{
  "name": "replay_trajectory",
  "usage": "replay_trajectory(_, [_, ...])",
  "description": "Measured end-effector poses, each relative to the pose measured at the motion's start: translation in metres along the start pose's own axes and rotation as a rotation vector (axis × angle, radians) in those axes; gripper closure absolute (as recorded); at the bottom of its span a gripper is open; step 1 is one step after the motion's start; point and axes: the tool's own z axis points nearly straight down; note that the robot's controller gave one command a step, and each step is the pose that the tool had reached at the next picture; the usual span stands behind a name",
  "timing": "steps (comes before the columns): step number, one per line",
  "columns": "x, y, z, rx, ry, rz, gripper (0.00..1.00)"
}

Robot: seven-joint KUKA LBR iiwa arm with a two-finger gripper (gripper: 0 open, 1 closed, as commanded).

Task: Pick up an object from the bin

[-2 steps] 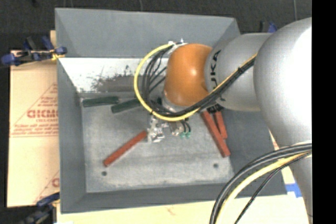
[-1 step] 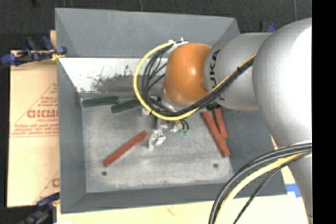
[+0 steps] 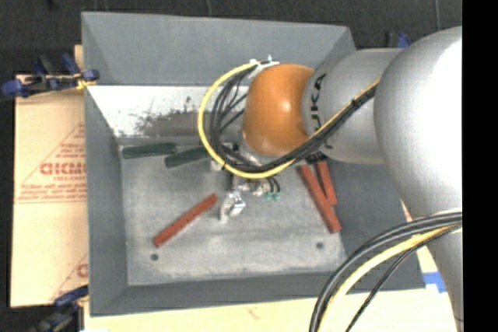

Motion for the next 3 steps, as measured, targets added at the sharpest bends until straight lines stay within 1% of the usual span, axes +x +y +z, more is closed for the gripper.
replay_trajectory(1, [-0.0116,0.0122,0.0006,0.0,0.041,-0.224,1.0])
replay_trajectory(3, [-0.012,0.0138,0.0005,0.001,0.04,-0.238,1.0])
